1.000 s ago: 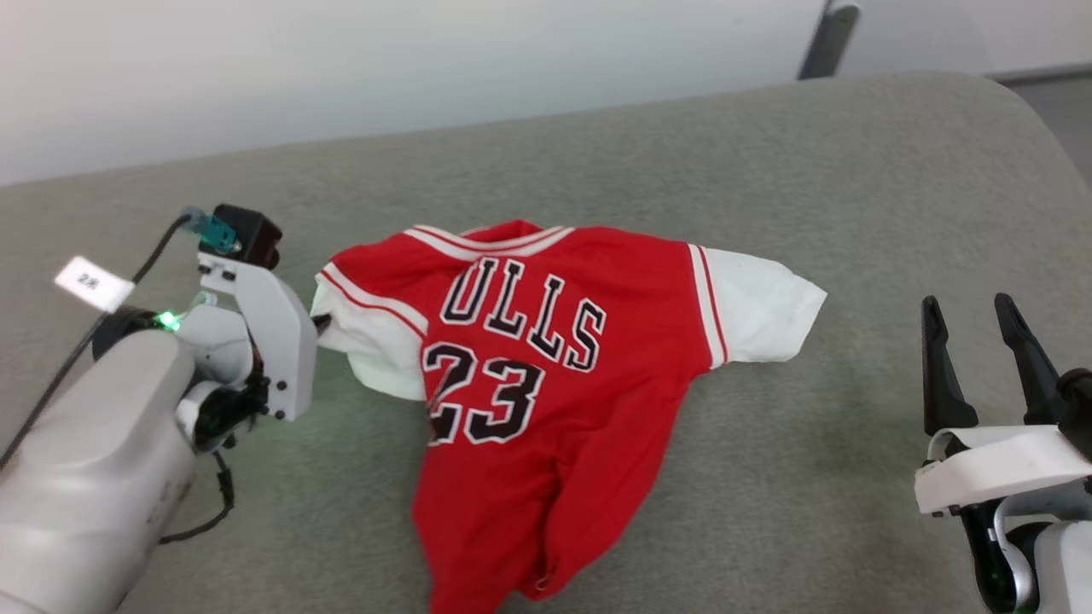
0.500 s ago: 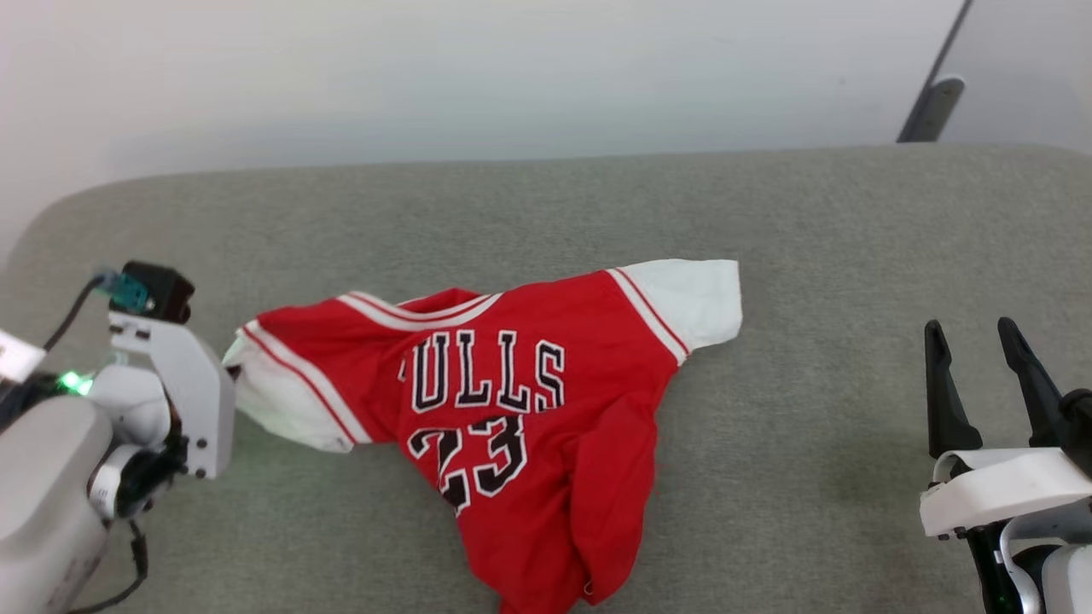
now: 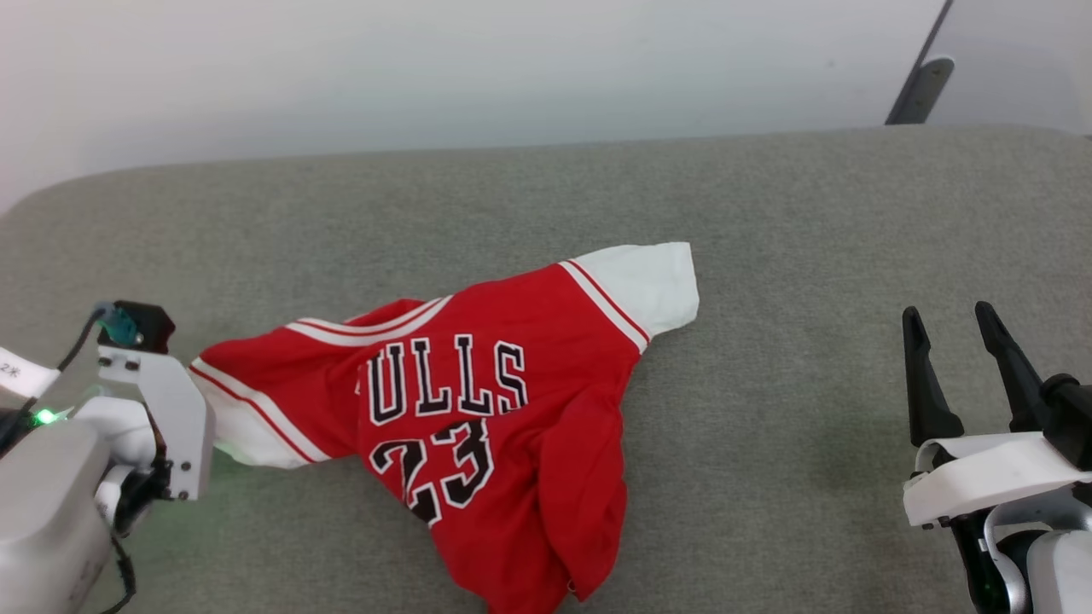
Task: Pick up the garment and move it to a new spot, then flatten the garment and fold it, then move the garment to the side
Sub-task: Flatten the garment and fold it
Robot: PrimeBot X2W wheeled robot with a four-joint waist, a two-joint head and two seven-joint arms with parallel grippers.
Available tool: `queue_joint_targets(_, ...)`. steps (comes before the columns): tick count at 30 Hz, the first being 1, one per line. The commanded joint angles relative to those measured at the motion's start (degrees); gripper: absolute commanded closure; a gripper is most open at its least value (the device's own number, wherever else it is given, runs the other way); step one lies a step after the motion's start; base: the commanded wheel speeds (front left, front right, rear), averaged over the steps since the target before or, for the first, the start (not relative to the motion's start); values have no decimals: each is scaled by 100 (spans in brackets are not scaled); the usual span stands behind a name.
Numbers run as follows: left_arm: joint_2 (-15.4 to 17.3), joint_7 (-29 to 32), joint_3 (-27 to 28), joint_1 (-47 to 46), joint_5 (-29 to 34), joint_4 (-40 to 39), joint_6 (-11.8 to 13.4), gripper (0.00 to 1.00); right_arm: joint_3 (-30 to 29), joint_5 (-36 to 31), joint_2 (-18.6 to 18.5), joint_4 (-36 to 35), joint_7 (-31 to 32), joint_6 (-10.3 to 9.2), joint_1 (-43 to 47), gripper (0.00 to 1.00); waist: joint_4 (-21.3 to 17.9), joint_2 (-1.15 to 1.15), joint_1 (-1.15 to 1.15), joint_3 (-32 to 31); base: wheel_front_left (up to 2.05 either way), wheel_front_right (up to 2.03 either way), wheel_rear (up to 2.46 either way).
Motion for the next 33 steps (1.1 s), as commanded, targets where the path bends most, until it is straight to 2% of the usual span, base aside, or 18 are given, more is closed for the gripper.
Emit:
queue_joint_targets(1,-104,-48,26,-69,-32,177,-40,91,23,33,1,16,-12,-8,-37,0,-69,0,0,62,0,0,0)
queue_joint_targets(2,-104,-48,26,-69,-32,177,-40,91,23,33,1,16,-12,-8,-37,0,-69,0,0,62,0,0,0)
queue_joint_targets(4,-188,-114,35,-132,-44,404,-119,54,38,37,4,23,-17,-8,-64,0,-95,0,0,77,0,0,0)
queue_joint_targets(5,-221,-149,52,-174,-69,496,-146,3,40,40,4,27,-20,-8,-72,0,-102,0,0,82,0,0,0)
queue_joint_targets(6,-248,-189,69,-224,-86,576,-192,0,37,35,1,31,-22,-8,-74,0,-105,0,0,85,0,0,0)
queue_joint_targets(17,-222,9,-40,-627,-66,783,-543,0,-77,9,24,-2,-4,-8,-16,0,33,0,0,75,0,0,0)
queue_joint_targets(23,-207,157,-68,-664,-118,852,-591,0,-40,41,4,-70,12,-8,-88,0,40,0,0,196,0,0,0)
queue_joint_targets(31,-363,337,-49,-572,-318,1158,-641,0,47,90,-81,-125,70,-8,-156,0,-55,0,0,377,0,0,0)
queue_joint_targets(32,-398,365,-46,-566,-342,1216,-645,5,54,92,-87,-126,86,-8,-169,0,-63,0,0,394,0,0,0)
queue_joint_targets(33,-433,385,-53,-564,-354,1270,-652,20,56,99,-89,-126,92,-8,-182,0,-69,0,0,408,0,0,0)
